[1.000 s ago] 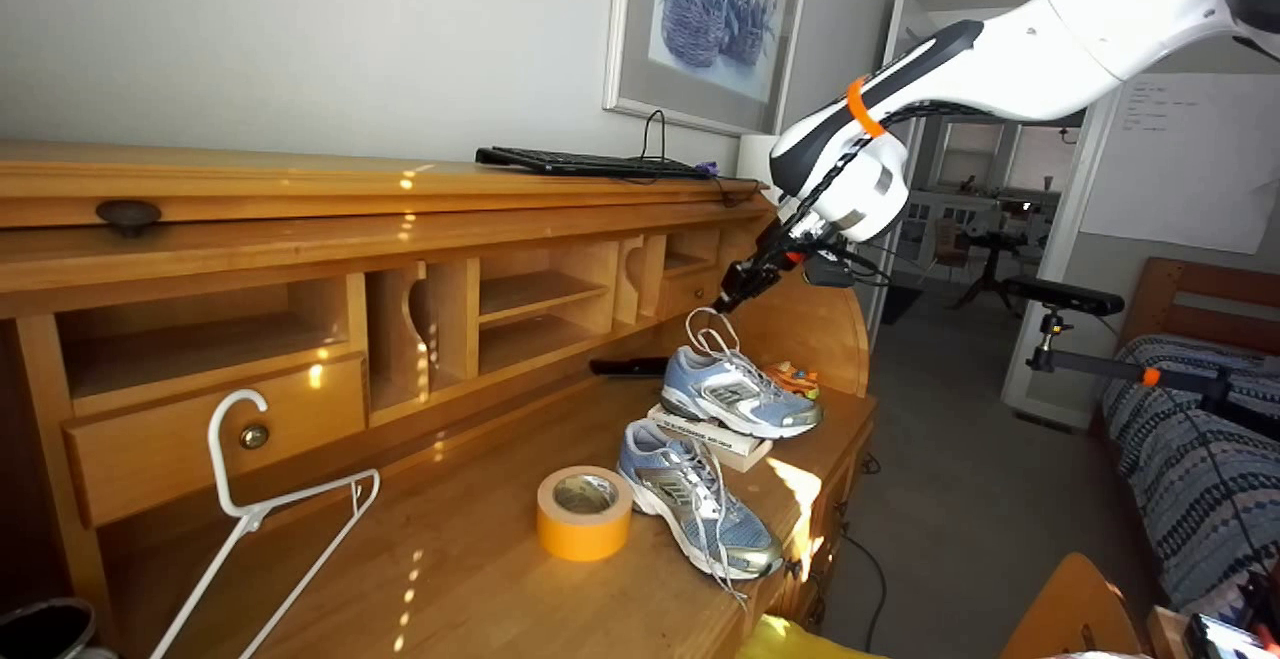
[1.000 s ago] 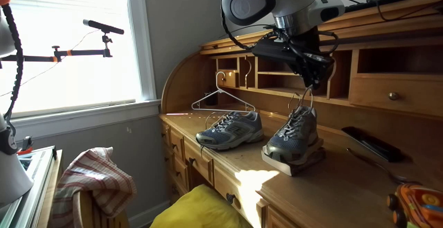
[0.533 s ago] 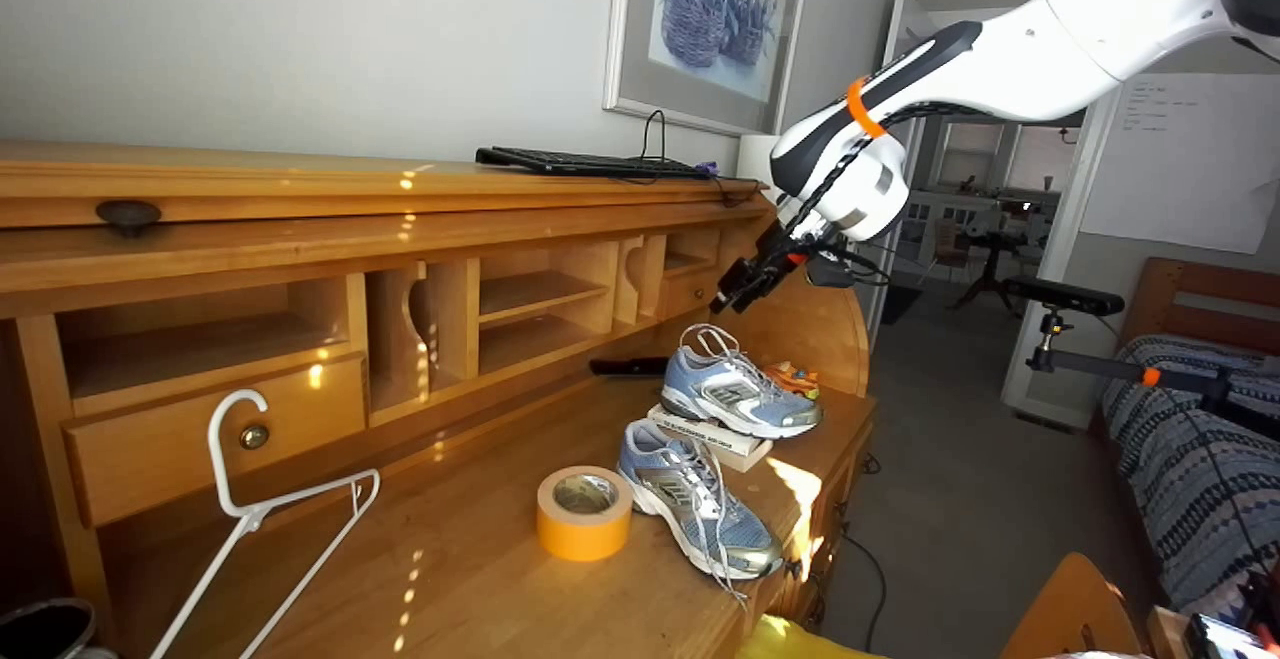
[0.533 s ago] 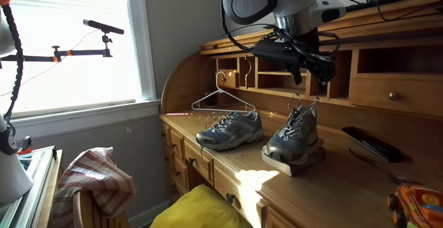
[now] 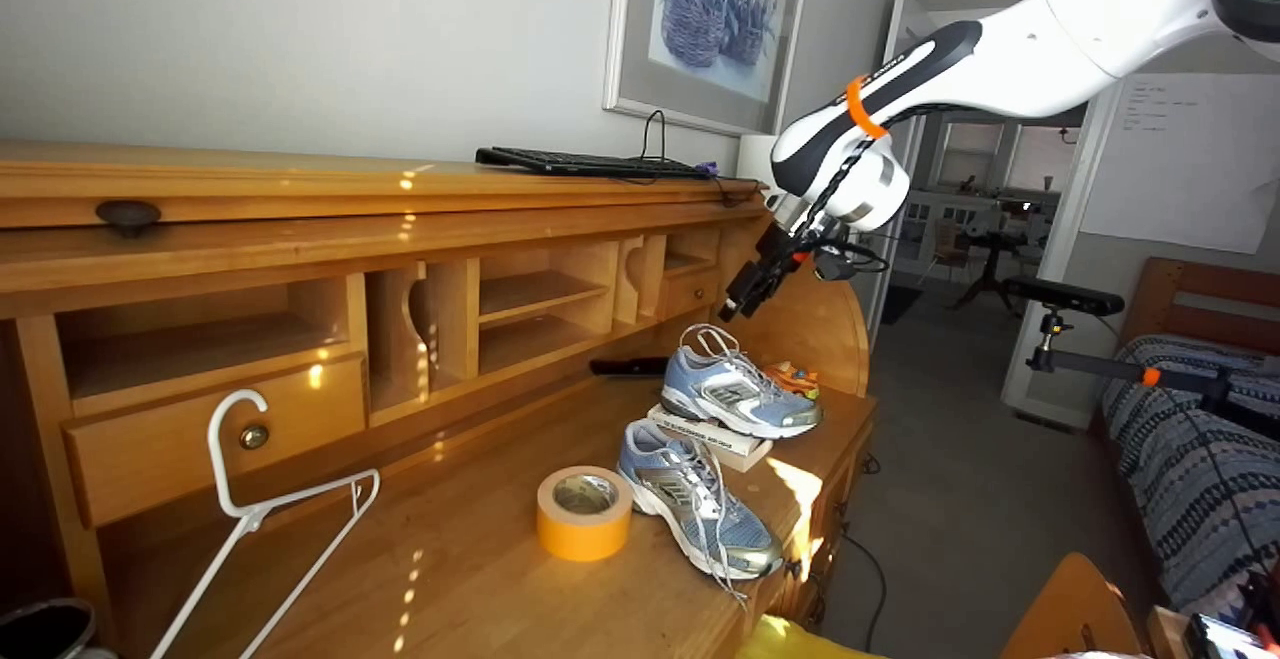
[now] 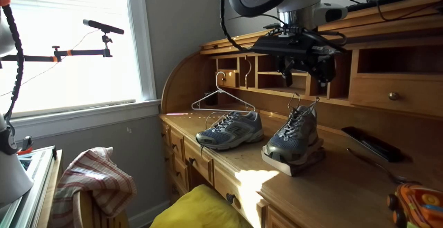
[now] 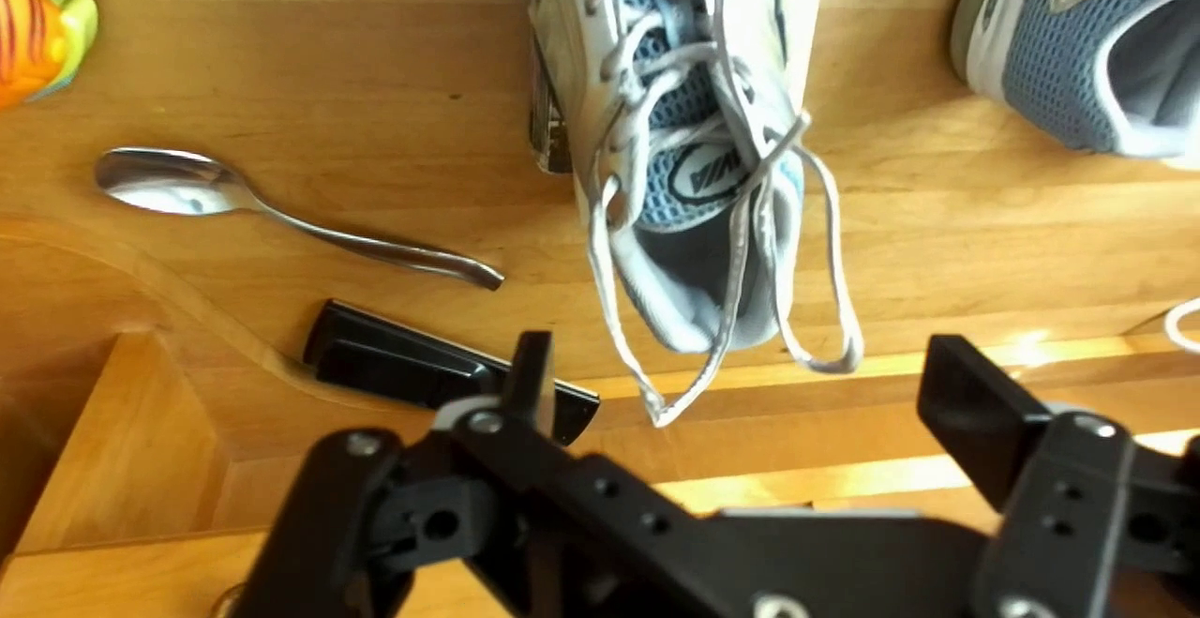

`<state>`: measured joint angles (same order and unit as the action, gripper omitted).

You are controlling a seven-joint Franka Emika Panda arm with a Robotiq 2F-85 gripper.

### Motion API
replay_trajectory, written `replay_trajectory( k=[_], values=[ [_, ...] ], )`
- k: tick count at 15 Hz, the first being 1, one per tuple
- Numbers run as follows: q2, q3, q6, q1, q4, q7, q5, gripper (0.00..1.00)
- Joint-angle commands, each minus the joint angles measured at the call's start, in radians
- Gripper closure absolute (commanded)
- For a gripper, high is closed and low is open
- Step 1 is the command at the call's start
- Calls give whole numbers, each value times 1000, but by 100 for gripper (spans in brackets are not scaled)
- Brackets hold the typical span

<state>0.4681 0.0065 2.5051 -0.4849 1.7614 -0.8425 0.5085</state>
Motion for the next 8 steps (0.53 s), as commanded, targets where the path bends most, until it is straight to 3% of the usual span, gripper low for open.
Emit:
replay_trajectory(
  k=[1,6,8],
  values=[
    [2,-22,-103,35,-22,25,-88,2],
    [16,-36,-208,71,-35,60,-138,31],
    [20,-45,-225,80,-36,79,-157,31]
  ],
)
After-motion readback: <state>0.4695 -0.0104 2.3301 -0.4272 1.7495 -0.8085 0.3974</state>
